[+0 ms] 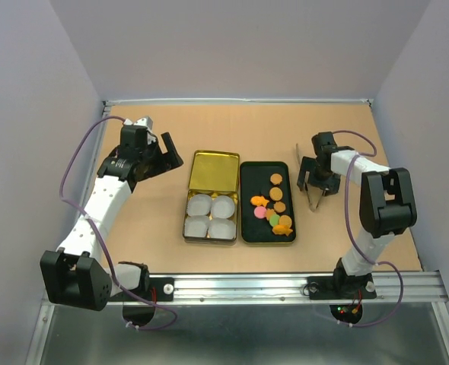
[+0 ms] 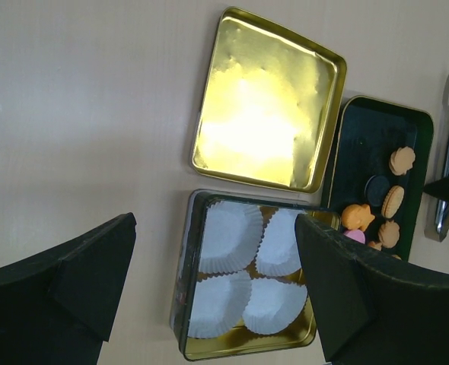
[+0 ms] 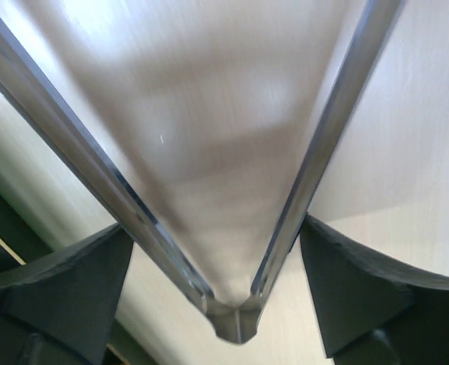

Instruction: Pack the cookies

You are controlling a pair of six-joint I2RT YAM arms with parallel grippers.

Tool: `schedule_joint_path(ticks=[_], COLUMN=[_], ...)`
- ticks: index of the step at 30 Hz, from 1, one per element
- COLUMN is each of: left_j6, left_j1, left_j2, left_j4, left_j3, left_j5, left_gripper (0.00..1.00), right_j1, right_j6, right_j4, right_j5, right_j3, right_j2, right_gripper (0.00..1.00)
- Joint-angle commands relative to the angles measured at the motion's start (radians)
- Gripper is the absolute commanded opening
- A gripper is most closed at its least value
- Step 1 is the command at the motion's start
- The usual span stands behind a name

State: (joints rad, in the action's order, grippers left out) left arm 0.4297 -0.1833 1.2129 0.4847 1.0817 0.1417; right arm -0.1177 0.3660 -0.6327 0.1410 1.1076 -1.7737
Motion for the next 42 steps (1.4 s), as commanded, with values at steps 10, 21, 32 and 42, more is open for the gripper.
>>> schedule_joint_path(ticks=[10,21,32,42], left_j6=[-0.043,-0.023,-0.008,-0.013], left_j1=[-0.007,-0.01,-0.028,-0.054], left_j2=[-0.015,-0.05,-0.043,0.031], left_j4=[0.071,0.083,0.054,-0.001], left_j3=[0.076,0.057,0.04,0.089], left_j5=[-0.021,-0.033,-0.025,-0.002], left_gripper=[0.97,0.97,0.96,0.96], right_j1=[0.001,-0.002,-0.002,-0.002], right_j6=[-0.05,-0.041,-0.013,0.03], right_j4=[0.131,0.191,0.202,0.015], right_j5=[0.226,0.132,0.031,0.031], right_j3=[0.024,-0.044,-0.066,0.081], right_j2=[-0.156,-0.156,-0.171,-0.023], right_gripper=[1.0,0.86,0.13,0.0])
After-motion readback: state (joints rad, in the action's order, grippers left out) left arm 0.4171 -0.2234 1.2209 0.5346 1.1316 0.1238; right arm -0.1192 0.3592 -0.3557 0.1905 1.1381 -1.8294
